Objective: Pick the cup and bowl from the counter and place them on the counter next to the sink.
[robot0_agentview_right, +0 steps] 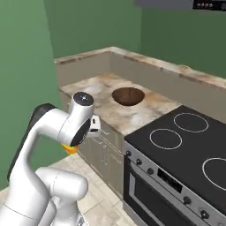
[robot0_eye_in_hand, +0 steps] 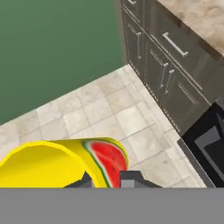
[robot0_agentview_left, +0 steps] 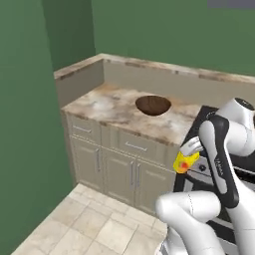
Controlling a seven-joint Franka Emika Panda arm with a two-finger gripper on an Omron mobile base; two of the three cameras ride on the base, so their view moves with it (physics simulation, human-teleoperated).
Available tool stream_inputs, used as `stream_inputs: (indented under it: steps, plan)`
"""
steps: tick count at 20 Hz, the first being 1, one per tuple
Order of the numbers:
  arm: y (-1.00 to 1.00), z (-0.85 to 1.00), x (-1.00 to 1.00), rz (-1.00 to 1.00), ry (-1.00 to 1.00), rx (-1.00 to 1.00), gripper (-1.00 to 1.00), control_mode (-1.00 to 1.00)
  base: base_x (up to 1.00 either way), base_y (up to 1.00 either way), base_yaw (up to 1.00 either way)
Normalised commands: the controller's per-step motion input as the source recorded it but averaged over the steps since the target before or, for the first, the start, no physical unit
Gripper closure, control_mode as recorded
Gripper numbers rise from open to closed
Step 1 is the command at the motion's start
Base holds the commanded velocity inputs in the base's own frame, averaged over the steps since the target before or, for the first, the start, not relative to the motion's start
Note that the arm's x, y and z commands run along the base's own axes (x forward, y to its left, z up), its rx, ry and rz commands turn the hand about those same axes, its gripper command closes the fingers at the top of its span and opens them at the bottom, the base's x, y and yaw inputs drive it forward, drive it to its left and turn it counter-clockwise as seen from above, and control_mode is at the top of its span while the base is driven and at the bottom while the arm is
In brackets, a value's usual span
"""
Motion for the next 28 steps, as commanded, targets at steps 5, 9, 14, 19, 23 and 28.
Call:
stream_inputs:
  steps: [5, 9, 14, 19, 23, 28]
  plan:
    - [0.00, 0.00, 0.00, 0.00, 0.00, 0.00, 1.00, 1.00, 0.00, 0.00, 0.79]
    - [0.00, 0.00, 0.00, 0.00, 0.00, 0.00, 1.00, 1.00, 0.00, 0.00, 0.77]
    - [0.00, 0.00, 0.00, 0.00, 0.00, 0.00, 1.00, 1.00, 0.00, -0.05, 0.74]
    - [0.00, 0.00, 0.00, 0.00, 0.00, 0.00, 1.00, 1.00, 0.00, -0.11, 0.73]
    - [0.00, 0.00, 0.00, 0.00, 0.00, 0.00, 1.00, 1.00, -0.02, -0.09, 0.73]
    - [0.00, 0.00, 0.00, 0.00, 0.00, 0.00, 1.00, 1.00, -0.08, -0.04, 0.73]
